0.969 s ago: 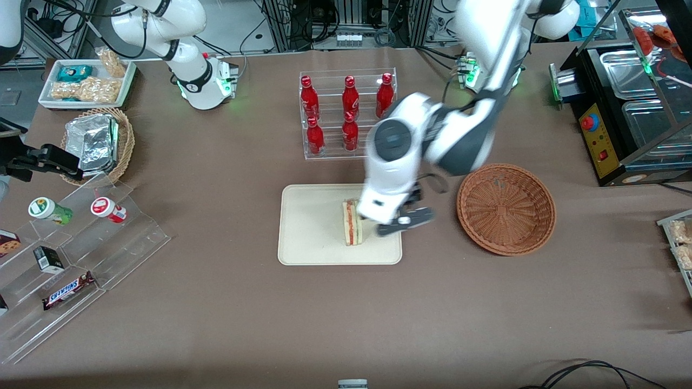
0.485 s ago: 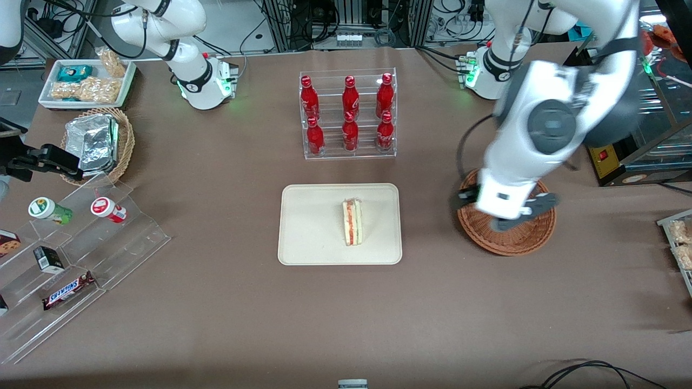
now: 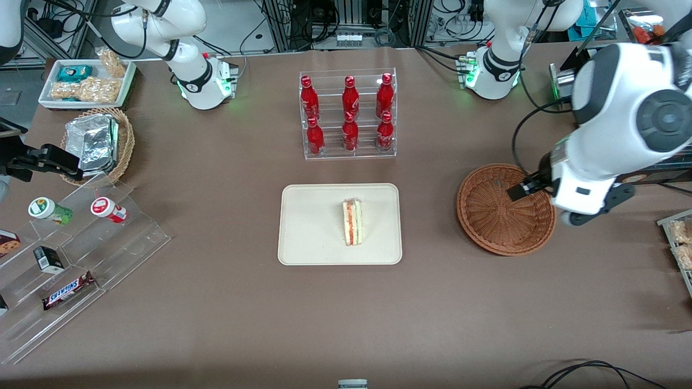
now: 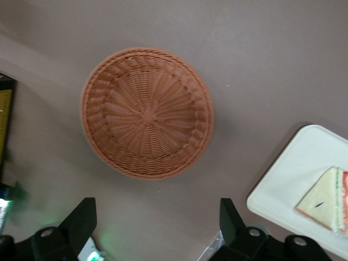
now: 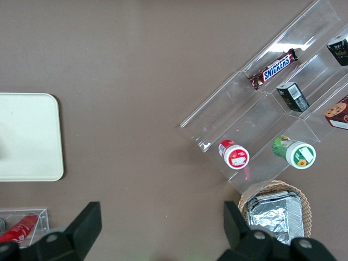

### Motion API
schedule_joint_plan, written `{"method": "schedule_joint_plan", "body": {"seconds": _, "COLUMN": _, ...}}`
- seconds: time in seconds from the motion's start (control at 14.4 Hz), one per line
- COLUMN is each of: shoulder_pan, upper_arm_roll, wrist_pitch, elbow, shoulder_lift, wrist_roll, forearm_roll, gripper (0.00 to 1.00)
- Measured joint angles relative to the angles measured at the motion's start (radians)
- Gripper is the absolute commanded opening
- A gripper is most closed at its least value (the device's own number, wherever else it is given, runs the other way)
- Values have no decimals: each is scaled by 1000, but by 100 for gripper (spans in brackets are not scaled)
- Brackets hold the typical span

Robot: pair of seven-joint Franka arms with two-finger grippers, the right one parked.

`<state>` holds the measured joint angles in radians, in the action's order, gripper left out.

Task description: Place sandwich from basket to tray

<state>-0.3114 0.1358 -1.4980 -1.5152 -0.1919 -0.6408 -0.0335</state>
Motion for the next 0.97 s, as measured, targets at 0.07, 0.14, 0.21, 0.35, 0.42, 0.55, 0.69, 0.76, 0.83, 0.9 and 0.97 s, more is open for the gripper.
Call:
{"method": "schedule_joint_plan", "body": {"seconds": 0.07, "shoulder_pan": 24, "upper_arm_roll": 0, "wrist_pitch": 23, "elbow": 0, "shoulder_lift": 13, "wrist_roll": 19, "forearm_roll": 0, "gripper": 100}}
{"method": "schedule_joint_plan", "body": {"seconds": 0.14, "shoulder_pan": 51, "upper_arm_roll": -3, "wrist_pitch": 45, "elbow": 1, "shoulder_lift": 26, "wrist_roll": 32, "forearm_roll": 0, "gripper": 100}}
{"method": "schedule_joint_plan", "body": {"seconds": 0.21, "shoulder_pan": 80, "upper_arm_roll": -10, "wrist_pitch": 62, "elbow": 1, "shoulder_lift": 39, "wrist_roll": 44, "forearm_roll": 0, "gripper": 100}}
{"method": "schedule_joint_plan", "body": {"seconds": 0.35, "shoulder_pan": 130, "upper_arm_roll": -37, "wrist_pitch": 86, "elbow": 1, "shoulder_lift": 69, "wrist_roll": 76, "forearm_roll": -1, "gripper": 100}}
{"method": "schedule_joint_plan", "body": {"seconds": 0.42, "shoulder_pan": 139, "upper_arm_roll": -44, "wrist_pitch": 92, "elbow": 1, "shoulder_lift": 83, "wrist_roll": 104, "forearm_roll": -2, "gripper": 100}}
{"method": "schedule_joint_plan", "body": {"seconds": 0.55, "shoulder_pan": 142, "upper_arm_roll": -49, "wrist_pitch": 111, "elbow": 1, "shoulder_lift": 107, "wrist_roll": 164, "forearm_roll": -2, "gripper": 100}}
{"method": "schedule_joint_plan", "body": {"seconds": 0.69, "shoulder_pan": 159, "upper_arm_roll": -61, "wrist_pitch": 120, "elbow": 2, "shoulder_lift": 126, "wrist_roll": 205, "forearm_roll": -2, "gripper": 100}}
{"method": "schedule_joint_plan", "body": {"seconds": 0.76, "shoulder_pan": 187, "upper_arm_roll": -85, "wrist_pitch": 120, "elbow": 2, "shoulder_lift": 134, "wrist_roll": 218, "forearm_roll": -2, "gripper": 100}}
{"method": "schedule_joint_plan", "body": {"seconds": 0.83, "shoulder_pan": 232, "upper_arm_roll": -128, "wrist_pitch": 118, "elbow": 4, "shoulder_lift": 140, "wrist_roll": 224, "forearm_roll": -2, "gripper": 100}}
{"method": "schedule_joint_plan", "body": {"seconds": 0.9, "shoulder_pan": 282, "upper_arm_roll": -178, "wrist_pitch": 115, "elbow": 6, "shoulder_lift": 143, "wrist_roll": 225, "forearm_roll": -2, "gripper": 100}}
{"method": "schedule_joint_plan", "body": {"seconds": 0.97, "shoulder_pan": 325, "upper_arm_roll": -221, "wrist_pitch": 111, "elbow": 10, "shoulder_lift": 146, "wrist_roll": 228, "forearm_roll": -1, "gripper": 100}}
